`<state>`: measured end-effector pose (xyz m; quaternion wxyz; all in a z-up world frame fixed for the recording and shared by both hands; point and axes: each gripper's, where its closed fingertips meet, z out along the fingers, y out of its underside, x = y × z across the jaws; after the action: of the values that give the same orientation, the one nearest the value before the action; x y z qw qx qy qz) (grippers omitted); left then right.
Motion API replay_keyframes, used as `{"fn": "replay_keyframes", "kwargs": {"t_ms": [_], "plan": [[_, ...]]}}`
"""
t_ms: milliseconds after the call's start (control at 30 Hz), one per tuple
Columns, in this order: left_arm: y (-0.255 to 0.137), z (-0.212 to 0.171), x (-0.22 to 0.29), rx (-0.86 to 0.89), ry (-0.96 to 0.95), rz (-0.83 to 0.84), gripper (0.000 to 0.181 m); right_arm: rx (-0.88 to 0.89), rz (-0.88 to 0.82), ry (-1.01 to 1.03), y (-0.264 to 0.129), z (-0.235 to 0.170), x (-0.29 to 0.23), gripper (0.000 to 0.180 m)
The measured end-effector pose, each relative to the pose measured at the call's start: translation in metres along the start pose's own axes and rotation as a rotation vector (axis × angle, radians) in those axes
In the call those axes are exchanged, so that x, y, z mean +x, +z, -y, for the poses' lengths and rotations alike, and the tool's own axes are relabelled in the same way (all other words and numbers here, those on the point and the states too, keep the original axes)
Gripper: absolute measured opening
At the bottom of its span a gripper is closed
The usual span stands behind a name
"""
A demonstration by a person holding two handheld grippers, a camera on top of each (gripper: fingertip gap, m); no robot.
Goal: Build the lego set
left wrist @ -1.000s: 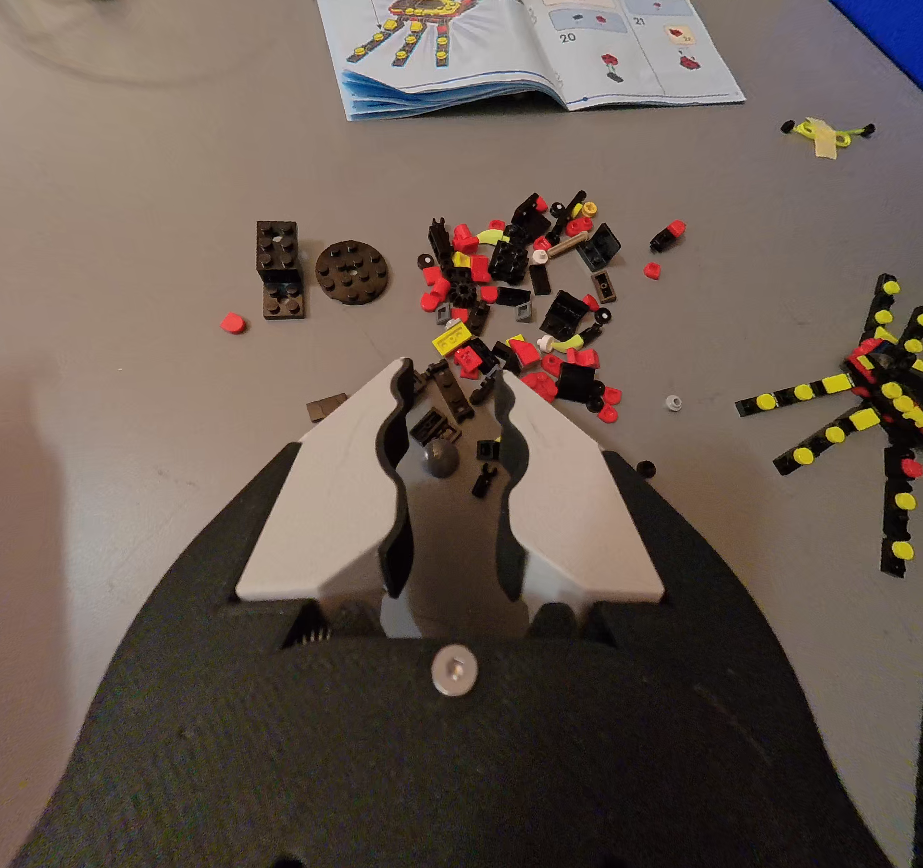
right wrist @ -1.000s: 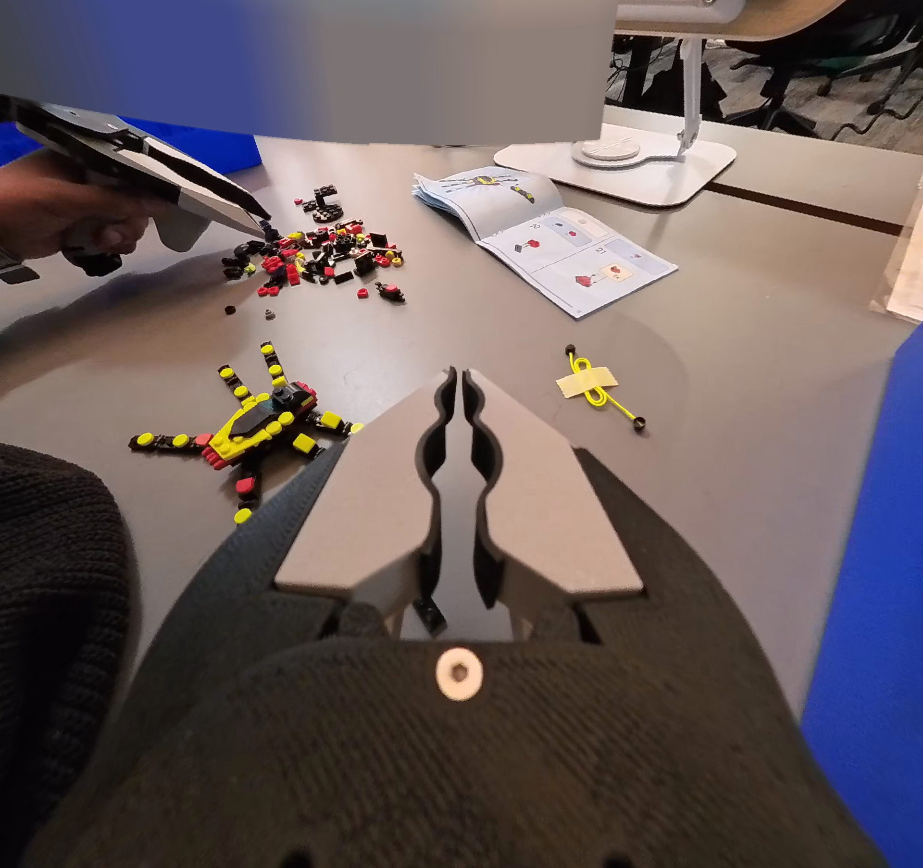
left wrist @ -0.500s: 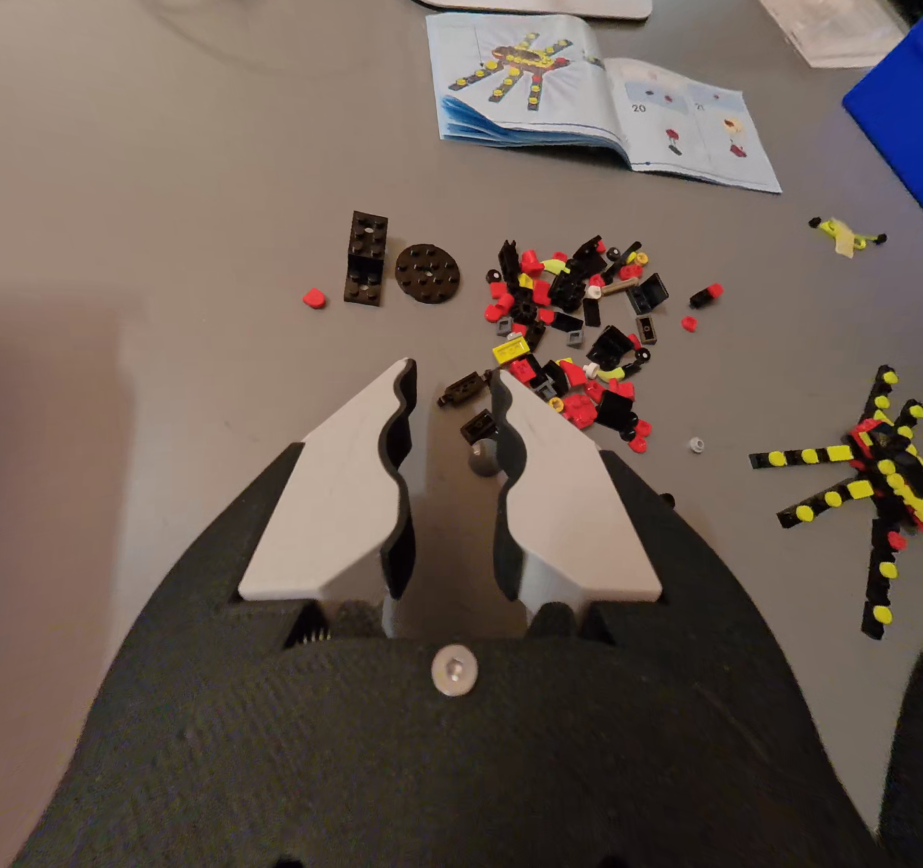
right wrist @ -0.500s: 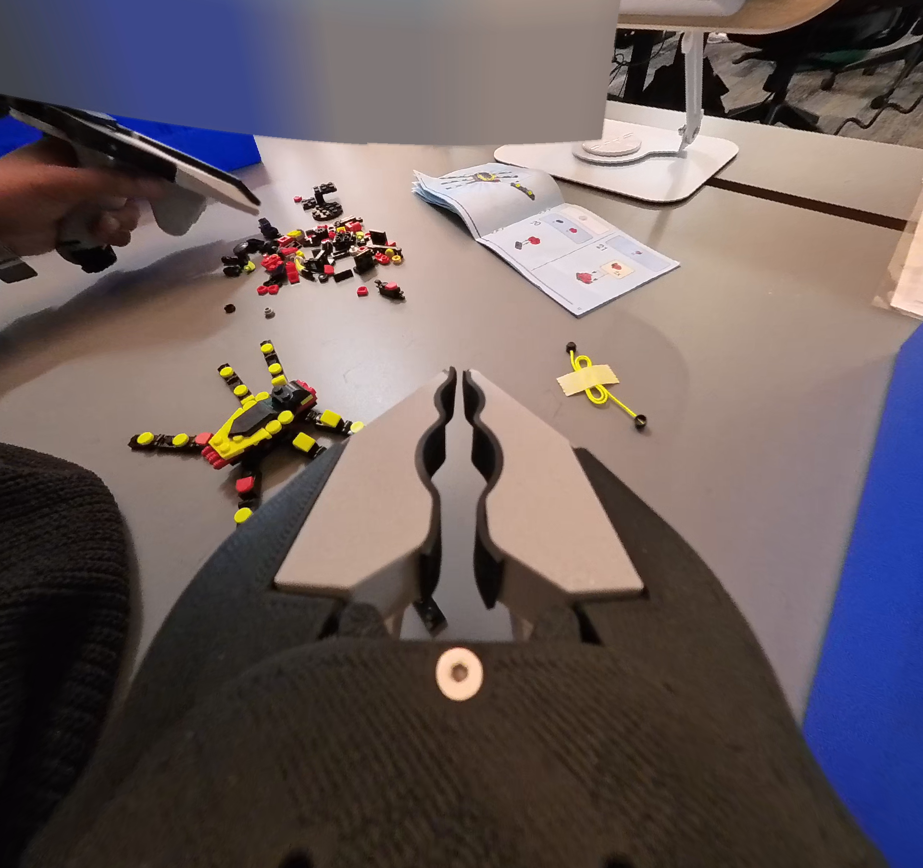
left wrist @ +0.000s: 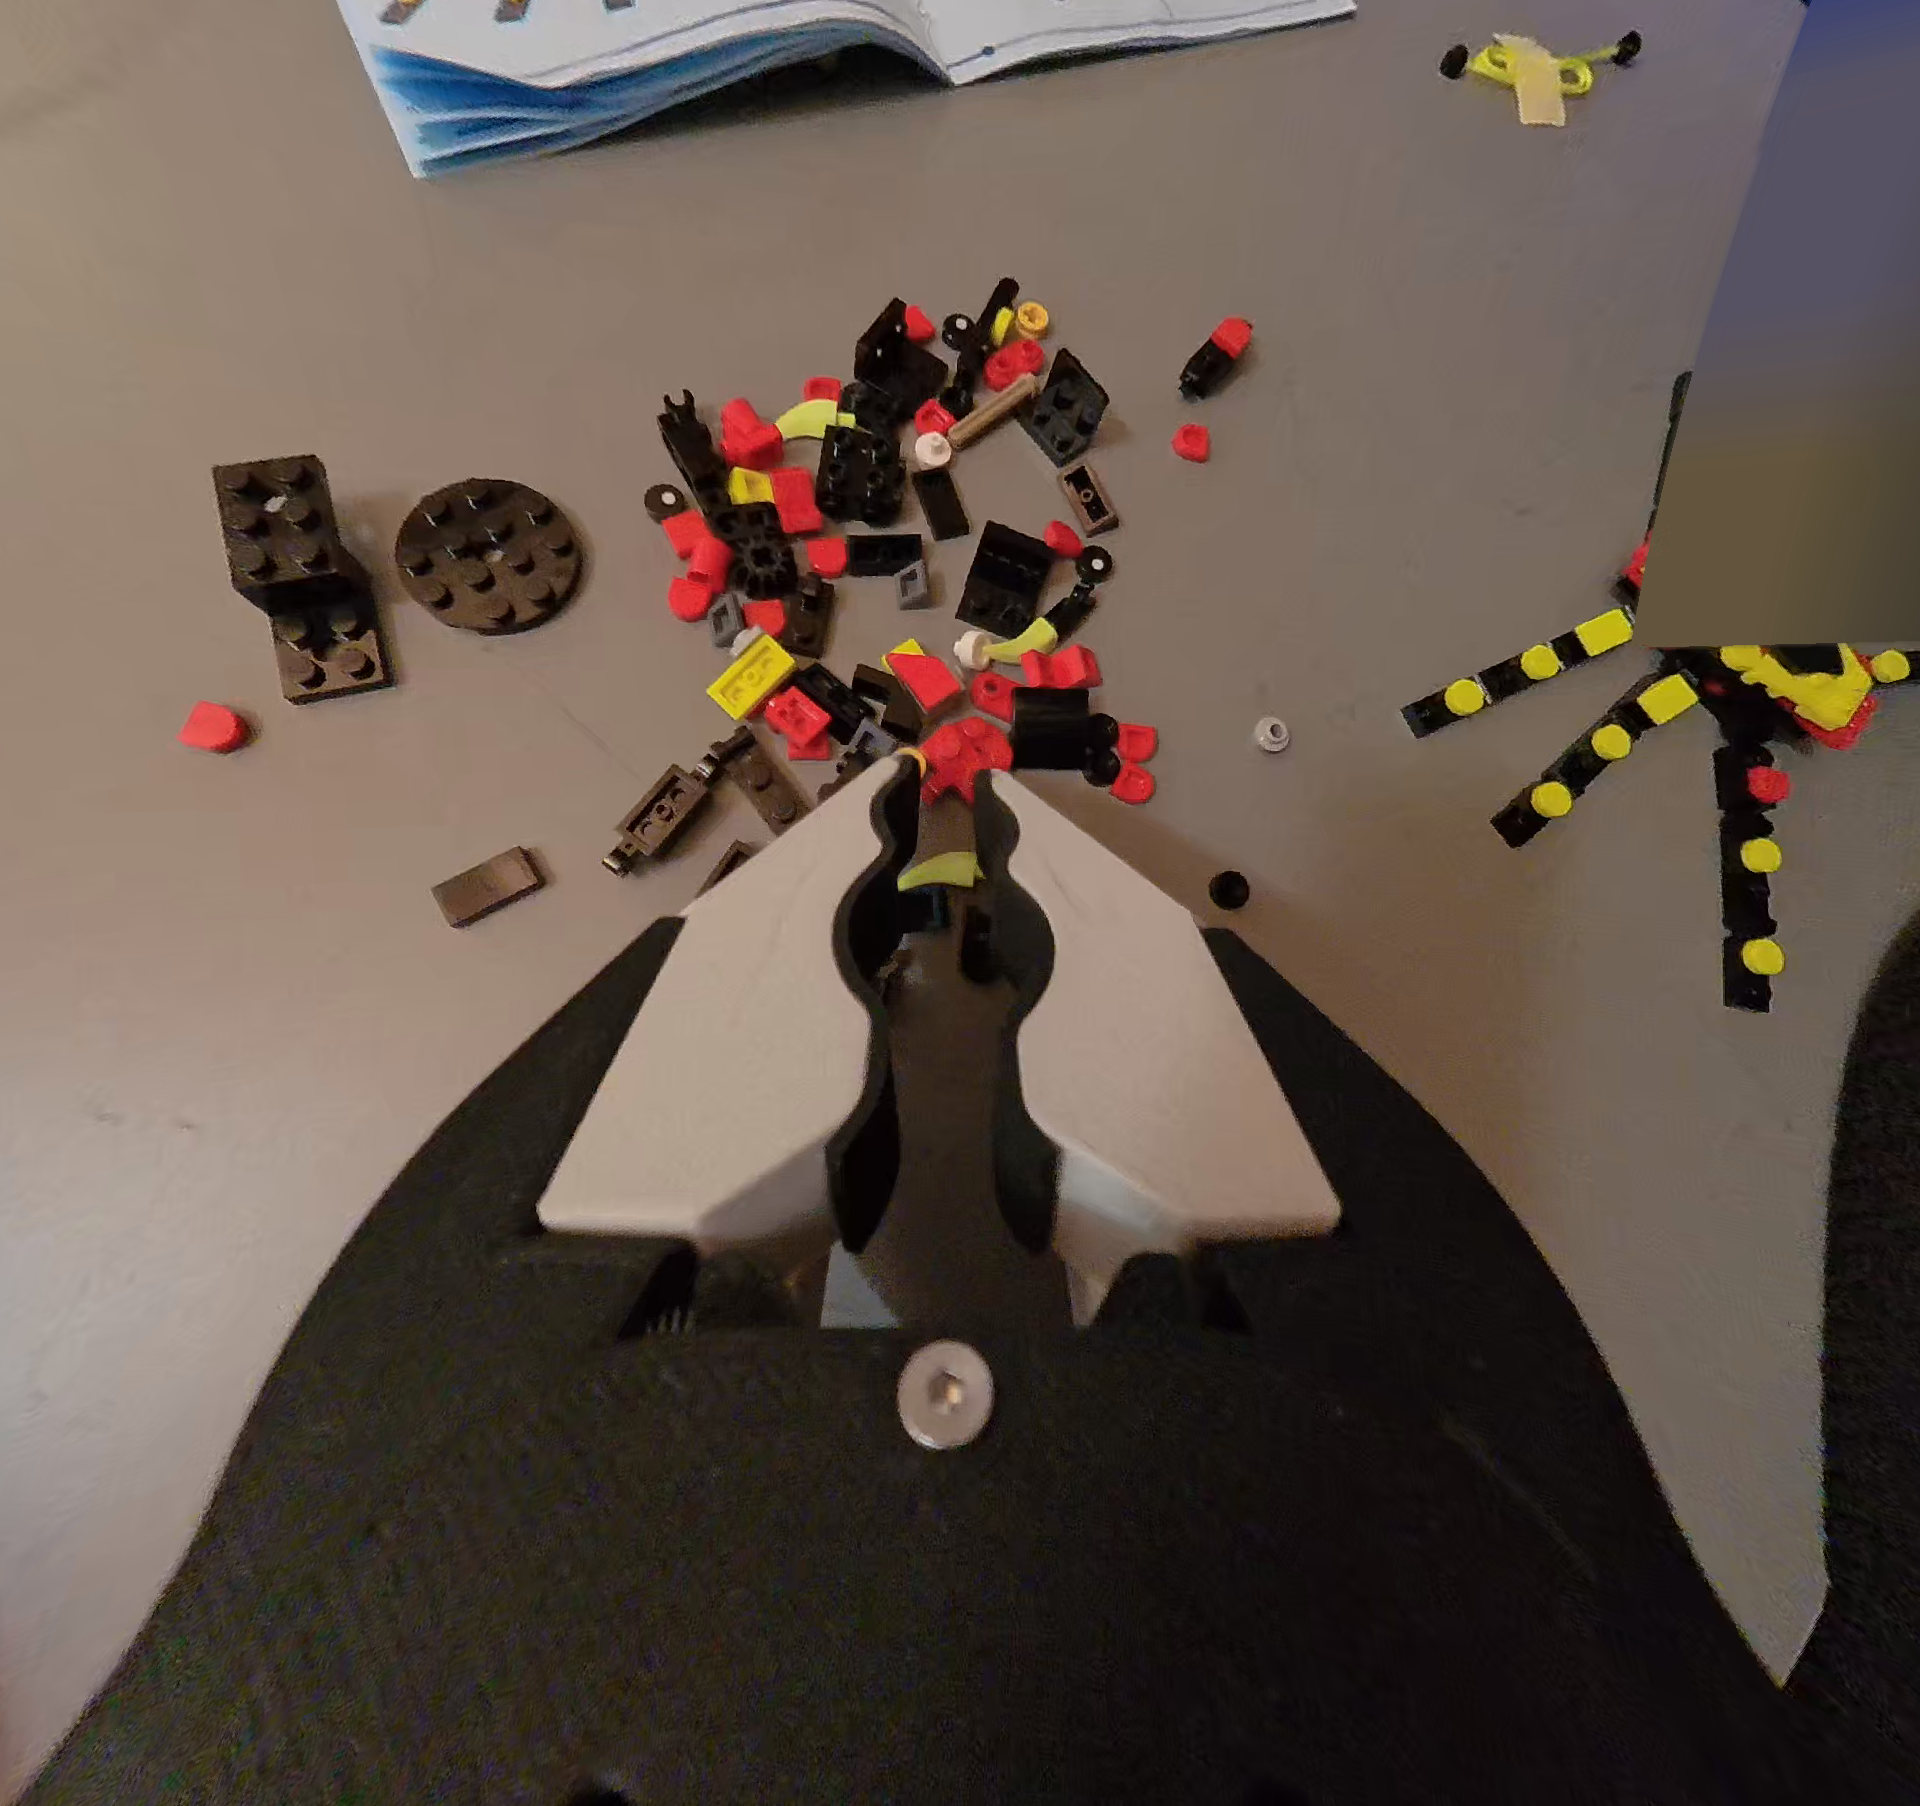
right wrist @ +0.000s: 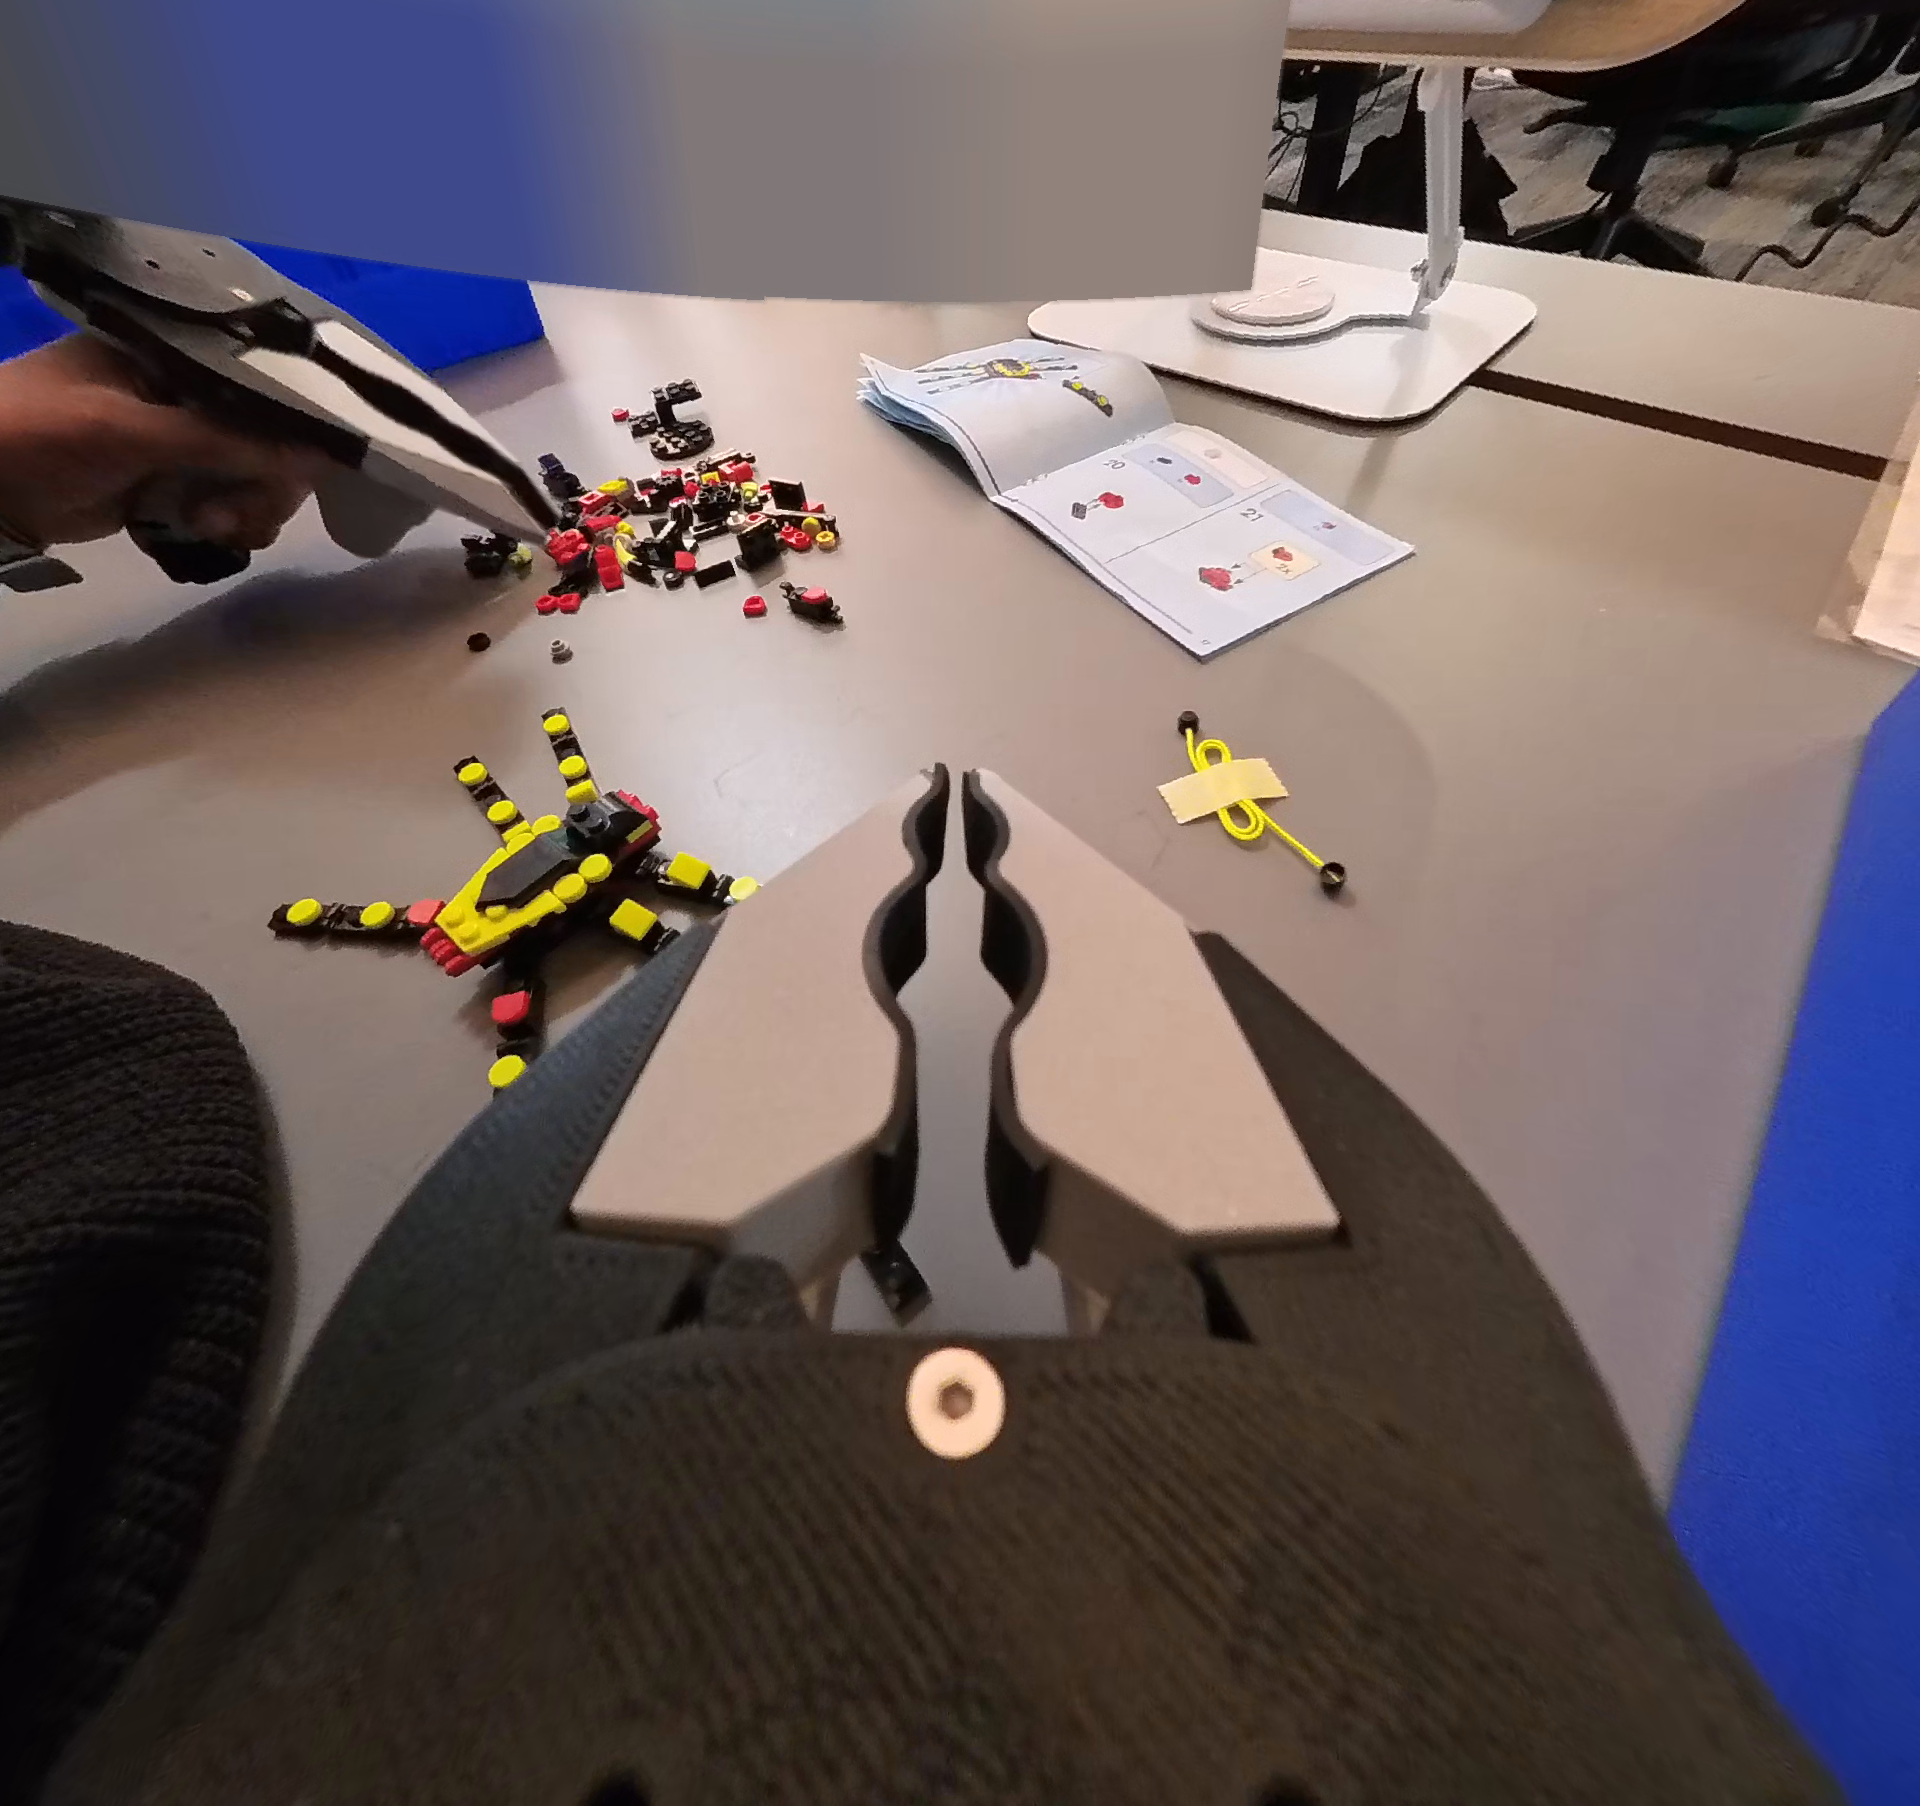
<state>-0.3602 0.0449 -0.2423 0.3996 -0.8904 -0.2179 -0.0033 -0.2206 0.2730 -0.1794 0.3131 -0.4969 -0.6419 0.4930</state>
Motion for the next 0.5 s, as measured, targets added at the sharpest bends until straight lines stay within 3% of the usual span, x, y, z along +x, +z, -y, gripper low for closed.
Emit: {"fn": "replay_keyframes", "kwargs": {"t_ms": [500], "plan": [[0.0036, -0.0039, 0.0048, -0.022, -0.014, -0.034, 0.005, -0.005, 0.001, 0.004, 0.0005, -0.0012, 0.0001, 0.001]]}}
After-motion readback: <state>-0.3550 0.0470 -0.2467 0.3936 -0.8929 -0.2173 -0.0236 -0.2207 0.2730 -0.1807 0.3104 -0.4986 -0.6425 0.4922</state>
